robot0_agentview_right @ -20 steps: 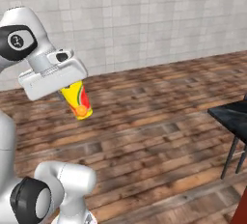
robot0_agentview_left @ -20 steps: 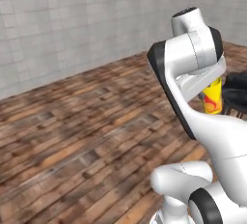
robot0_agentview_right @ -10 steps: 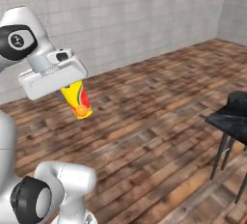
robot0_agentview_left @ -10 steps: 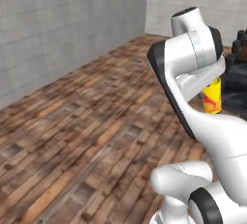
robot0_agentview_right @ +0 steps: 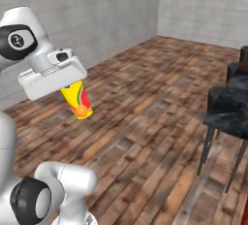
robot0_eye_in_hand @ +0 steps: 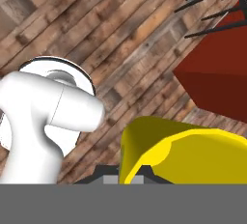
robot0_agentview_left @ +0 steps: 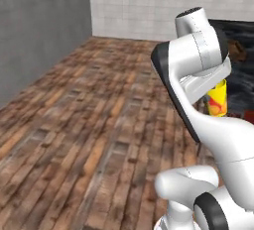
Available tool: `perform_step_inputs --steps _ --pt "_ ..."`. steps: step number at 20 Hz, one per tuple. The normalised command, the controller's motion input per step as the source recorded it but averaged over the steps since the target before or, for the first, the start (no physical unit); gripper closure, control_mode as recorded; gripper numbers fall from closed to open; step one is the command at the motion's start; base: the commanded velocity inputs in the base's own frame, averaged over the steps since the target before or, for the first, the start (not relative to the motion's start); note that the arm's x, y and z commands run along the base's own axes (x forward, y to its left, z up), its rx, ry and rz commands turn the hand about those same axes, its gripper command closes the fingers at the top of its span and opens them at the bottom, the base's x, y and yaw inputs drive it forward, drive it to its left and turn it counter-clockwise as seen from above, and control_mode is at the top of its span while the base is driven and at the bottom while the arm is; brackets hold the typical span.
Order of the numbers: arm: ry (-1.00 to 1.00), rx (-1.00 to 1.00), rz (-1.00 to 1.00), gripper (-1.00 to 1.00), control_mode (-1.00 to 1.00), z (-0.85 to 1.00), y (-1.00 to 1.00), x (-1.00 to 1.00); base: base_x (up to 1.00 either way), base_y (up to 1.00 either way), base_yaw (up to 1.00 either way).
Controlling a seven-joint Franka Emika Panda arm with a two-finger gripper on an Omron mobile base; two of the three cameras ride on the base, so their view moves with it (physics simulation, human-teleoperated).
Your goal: There is a tray on the dining counter. Grab the cup, mug, and pitcher and place them on the tray. The pitcher may be placed next to the tray if it cannot fit the tray.
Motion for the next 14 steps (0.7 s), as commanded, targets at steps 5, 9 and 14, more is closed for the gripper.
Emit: perform_step_inputs --steps 5,9,14 --pt "0.0 0.0 0.0 1.0 1.0 0.0 0.0 0.0 0.67 0.54 -0.51" --pt "0.0 0.0 0.0 1.0 1.0 0.0 0.0 0.0 0.65 0.56 -0.48" --pt "0.0 0.0 0.0 1.0 1.0 0.0 0.0 0.0 0.74 0.57 -0.38"
